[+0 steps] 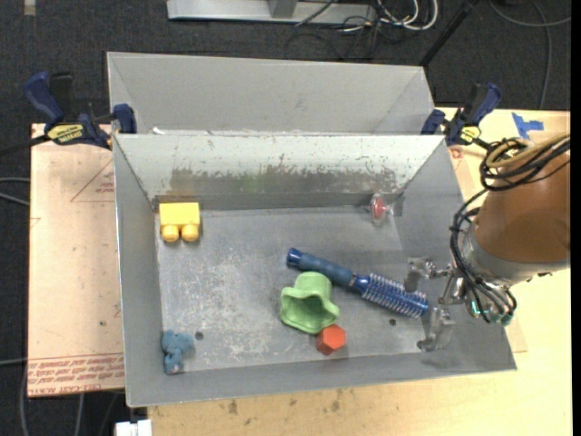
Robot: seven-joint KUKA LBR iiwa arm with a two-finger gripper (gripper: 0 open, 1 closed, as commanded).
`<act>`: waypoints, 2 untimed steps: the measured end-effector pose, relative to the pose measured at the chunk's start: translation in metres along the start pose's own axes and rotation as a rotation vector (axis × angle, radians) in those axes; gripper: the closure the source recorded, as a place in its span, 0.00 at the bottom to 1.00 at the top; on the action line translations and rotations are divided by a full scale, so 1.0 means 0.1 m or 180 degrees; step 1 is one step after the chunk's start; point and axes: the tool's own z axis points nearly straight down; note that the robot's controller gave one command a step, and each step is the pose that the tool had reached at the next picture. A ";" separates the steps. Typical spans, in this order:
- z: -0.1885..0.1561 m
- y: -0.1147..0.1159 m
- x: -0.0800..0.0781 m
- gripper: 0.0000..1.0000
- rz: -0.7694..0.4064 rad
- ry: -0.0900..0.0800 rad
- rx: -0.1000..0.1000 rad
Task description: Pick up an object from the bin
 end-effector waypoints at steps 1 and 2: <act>0.79 0.27 -0.51 0.00 0.0452 -0.0033 -0.0001; 0.79 0.28 -0.51 0.00 0.0447 -0.0032 -0.0004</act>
Offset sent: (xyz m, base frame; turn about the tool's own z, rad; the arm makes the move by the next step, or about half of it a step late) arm 0.0487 0.0253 -0.0771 0.1443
